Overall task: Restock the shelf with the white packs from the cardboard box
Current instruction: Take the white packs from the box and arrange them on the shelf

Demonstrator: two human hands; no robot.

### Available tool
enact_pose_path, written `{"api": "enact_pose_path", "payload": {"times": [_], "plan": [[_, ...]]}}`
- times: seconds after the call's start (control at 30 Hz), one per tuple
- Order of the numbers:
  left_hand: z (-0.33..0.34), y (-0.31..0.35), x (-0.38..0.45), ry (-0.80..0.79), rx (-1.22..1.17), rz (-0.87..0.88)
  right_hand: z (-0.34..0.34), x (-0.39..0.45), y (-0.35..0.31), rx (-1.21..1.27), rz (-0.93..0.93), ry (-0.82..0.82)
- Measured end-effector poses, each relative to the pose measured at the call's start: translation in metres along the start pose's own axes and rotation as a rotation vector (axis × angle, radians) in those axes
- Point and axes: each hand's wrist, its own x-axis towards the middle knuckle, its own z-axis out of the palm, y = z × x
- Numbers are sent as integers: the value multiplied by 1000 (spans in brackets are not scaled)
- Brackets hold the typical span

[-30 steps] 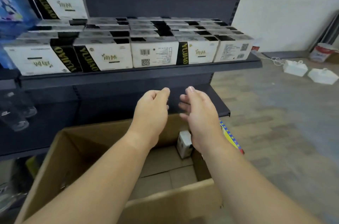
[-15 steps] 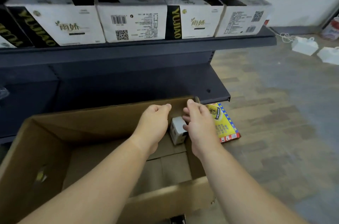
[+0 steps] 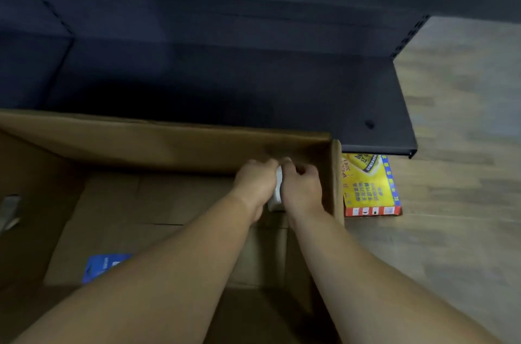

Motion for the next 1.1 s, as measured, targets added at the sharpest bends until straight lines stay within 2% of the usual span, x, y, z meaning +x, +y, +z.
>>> {"api": "enact_pose_path", "payload": {"times": [0.13,0.4,0.5,0.6,0.8,0.97,1.1], "plan": [[13,-10,35,-27,-33,-76,12,37,2,-37,110,-4],[17,-22,58,-59,-201,-164,40,77,26,-100,194,5],[17,-29,66,-93,-189,-183,54,107,53,-190,197,68],[19,-35,74,-125,-221,-205,55,107,51,-275,184,81],[18,-46,86,-137,-256,-192,58,101,50,-367,153,25],[14,-62,99,-94,-204,-140,55,80,41,-176,186,-22],[10,-75,111,-66,79,-70,56,73,45,-28,269,-122]]}}
